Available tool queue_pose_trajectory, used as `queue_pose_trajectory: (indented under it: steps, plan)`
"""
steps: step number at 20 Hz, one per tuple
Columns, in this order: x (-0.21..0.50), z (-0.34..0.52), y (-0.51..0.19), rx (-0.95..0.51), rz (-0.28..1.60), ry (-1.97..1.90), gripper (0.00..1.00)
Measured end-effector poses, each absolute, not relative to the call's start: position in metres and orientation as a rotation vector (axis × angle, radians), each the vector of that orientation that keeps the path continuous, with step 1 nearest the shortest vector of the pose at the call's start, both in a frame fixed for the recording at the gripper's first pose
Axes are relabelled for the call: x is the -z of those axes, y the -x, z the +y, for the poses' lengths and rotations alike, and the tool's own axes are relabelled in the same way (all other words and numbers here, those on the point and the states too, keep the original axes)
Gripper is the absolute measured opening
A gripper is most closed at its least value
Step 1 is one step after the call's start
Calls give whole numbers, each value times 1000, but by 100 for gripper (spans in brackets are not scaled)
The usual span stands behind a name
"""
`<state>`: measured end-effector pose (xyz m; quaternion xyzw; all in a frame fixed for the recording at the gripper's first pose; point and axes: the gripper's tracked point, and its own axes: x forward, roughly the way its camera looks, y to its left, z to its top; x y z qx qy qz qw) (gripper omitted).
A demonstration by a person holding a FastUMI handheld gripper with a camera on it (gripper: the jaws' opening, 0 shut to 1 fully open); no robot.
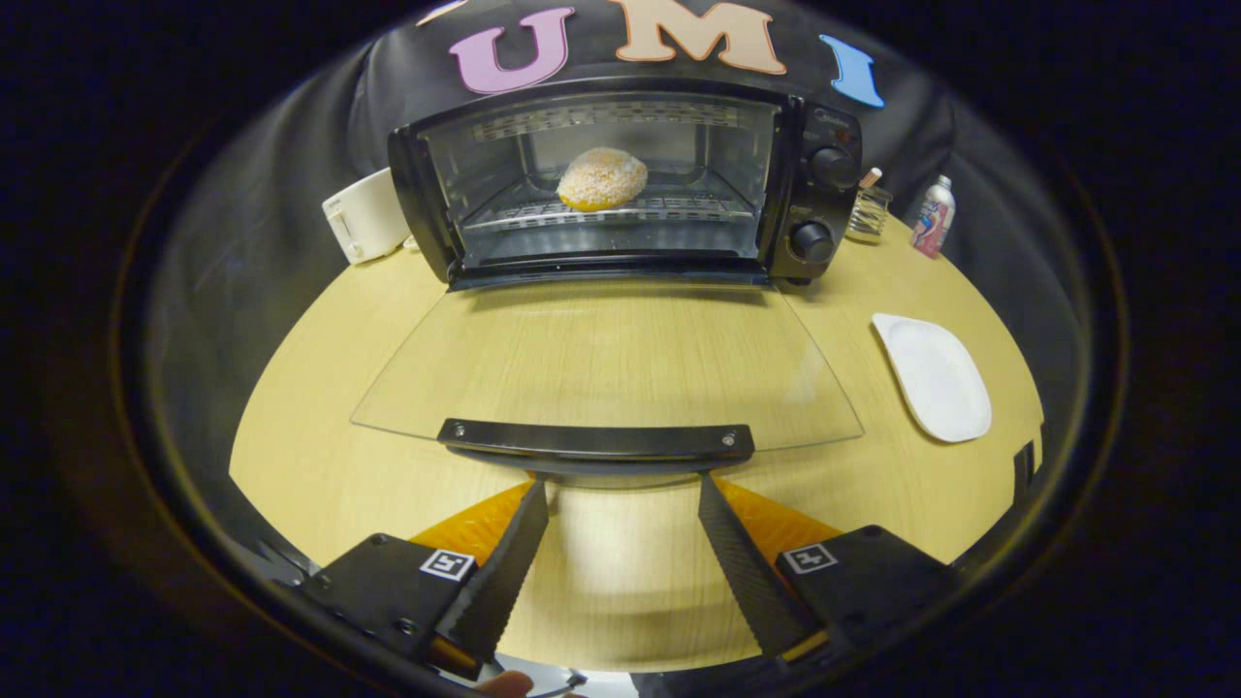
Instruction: Open the toaster oven, put the food inside, and close the toaster oven door.
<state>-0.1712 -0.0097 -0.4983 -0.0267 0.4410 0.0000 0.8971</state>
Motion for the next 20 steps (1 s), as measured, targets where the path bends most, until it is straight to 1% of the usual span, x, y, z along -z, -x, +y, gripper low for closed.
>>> queue_pose_trajectory:
  steps: [8,14,20]
  plan:
    - [458,-1,160,-13,820,7,99]
    - [415,0,120,-8,699,-65,99]
    - [386,1,90,-20,635,-40,99]
